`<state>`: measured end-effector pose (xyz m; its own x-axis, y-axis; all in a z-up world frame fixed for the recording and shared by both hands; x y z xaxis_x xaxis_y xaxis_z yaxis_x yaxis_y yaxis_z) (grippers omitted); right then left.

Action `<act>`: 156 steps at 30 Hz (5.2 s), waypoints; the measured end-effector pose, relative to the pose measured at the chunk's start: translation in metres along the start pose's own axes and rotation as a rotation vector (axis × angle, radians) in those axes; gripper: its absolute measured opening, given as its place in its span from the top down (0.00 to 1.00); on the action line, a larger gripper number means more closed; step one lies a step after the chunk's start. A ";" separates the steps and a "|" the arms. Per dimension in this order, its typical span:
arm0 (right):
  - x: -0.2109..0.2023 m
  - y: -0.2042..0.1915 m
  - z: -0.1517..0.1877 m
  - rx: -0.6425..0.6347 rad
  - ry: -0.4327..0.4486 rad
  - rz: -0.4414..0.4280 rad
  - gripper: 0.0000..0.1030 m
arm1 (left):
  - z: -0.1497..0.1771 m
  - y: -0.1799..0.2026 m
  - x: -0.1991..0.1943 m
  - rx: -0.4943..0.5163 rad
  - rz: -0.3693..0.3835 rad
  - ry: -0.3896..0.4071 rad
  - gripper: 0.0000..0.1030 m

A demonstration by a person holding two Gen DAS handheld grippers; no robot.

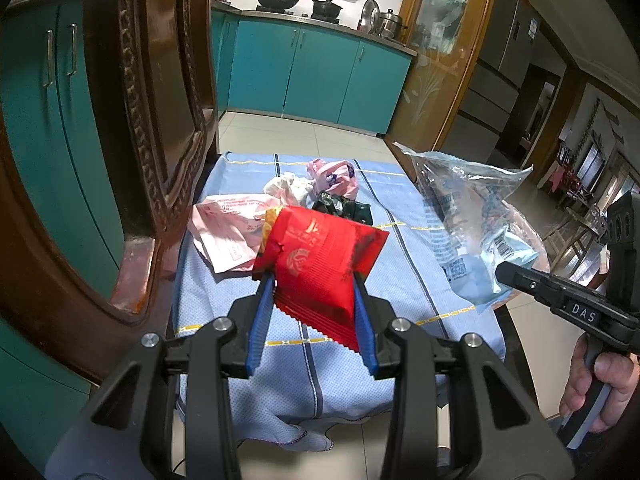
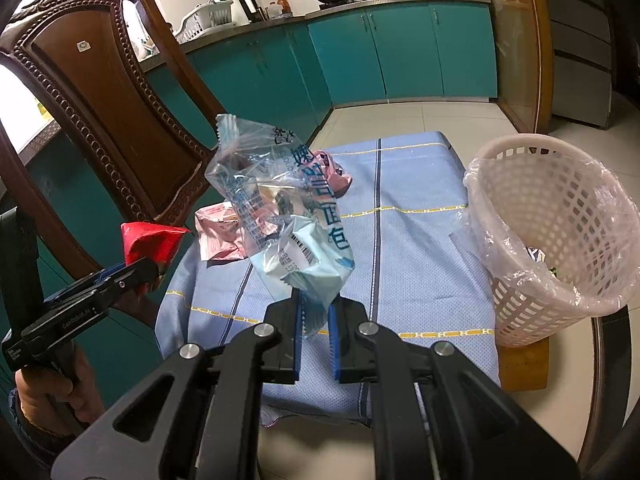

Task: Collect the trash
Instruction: 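Drop the clear bag into the wastebasket with the right tool while the left tool drops the packet, then bring both tools back over the table, then grasp the pink bag with the left tool while the right tool grasps the dark green bag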

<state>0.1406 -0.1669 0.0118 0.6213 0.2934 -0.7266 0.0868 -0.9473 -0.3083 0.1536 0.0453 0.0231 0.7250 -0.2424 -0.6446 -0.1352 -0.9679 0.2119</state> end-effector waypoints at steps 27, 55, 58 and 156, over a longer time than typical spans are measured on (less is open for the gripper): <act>-0.123 0.180 -0.044 0.445 0.468 0.261 0.20 | 0.003 0.032 0.021 0.082 0.039 -0.036 0.62; -0.077 0.083 -0.031 0.204 0.267 0.082 0.19 | -0.016 0.102 0.032 0.175 -0.027 -0.030 0.08; -0.051 0.034 -0.017 0.073 0.166 0.043 0.19 | 0.005 0.064 0.014 0.154 -0.106 -0.008 0.07; 0.159 0.038 -0.044 0.358 -0.201 -0.228 0.81 | -0.040 -0.010 0.133 0.291 -0.130 -0.264 0.88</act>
<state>0.2770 -0.1620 -0.0882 0.4518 0.5413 -0.7092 -0.0924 -0.7622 -0.6407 0.2784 0.0251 -0.0350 0.5553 -0.0887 -0.8269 -0.2665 -0.9608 -0.0759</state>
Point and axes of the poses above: each gripper's, at about its wrist camera, not at the fingertips, and x roughly the way its jaws point, y to its right, z to its underside, the point moved 4 cm from there along x, roughly the way its jaws point, and after that the axes turned 1 degree about y, right-handed, at the moved point
